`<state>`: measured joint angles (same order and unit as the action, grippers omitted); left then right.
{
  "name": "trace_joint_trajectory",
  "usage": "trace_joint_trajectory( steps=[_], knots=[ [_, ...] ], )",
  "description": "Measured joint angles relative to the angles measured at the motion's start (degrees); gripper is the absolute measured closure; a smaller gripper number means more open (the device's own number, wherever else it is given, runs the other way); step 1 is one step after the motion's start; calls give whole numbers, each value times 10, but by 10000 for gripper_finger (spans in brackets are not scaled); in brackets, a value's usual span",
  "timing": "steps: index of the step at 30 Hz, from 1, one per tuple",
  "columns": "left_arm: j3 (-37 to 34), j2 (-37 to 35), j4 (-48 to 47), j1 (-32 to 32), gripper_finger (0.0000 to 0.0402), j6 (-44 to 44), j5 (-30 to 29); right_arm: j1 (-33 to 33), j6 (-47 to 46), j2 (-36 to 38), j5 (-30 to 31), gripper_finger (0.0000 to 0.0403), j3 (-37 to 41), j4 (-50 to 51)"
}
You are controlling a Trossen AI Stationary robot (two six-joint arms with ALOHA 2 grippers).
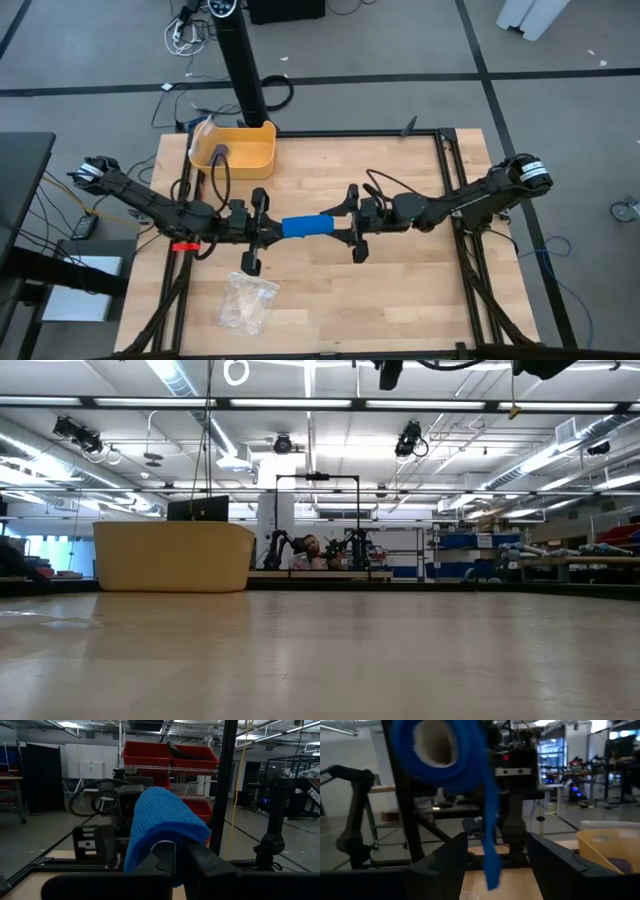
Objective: Roll bandage
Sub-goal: Roll the blue bandage
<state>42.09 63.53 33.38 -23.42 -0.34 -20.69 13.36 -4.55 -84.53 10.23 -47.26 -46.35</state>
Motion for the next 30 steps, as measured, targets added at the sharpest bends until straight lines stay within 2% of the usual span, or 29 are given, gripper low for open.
trace_joint_trajectory(
  steps=[5,8,10,14,15,30],
  knots=[
    [0,0,4,6,382,0,0,-2,8,-34,-11,206,-31,0],
    [0,0,1,6,382,1,1,-3,31,-45,-10,232,-50,2],
    [0,0,3,6,382,2,5,-5,43,-45,-11,268,-56,9],
    [0,0,18,5,382,4,22,-19,47,-45,-11,374,-55,39],
    [0,0,19,5,382,4,23,-22,48,-44,-9,388,-55,44],
    [0,-4,36,4,382,17,70,-45,49,33,-11,400,-55,190]
  ],
)
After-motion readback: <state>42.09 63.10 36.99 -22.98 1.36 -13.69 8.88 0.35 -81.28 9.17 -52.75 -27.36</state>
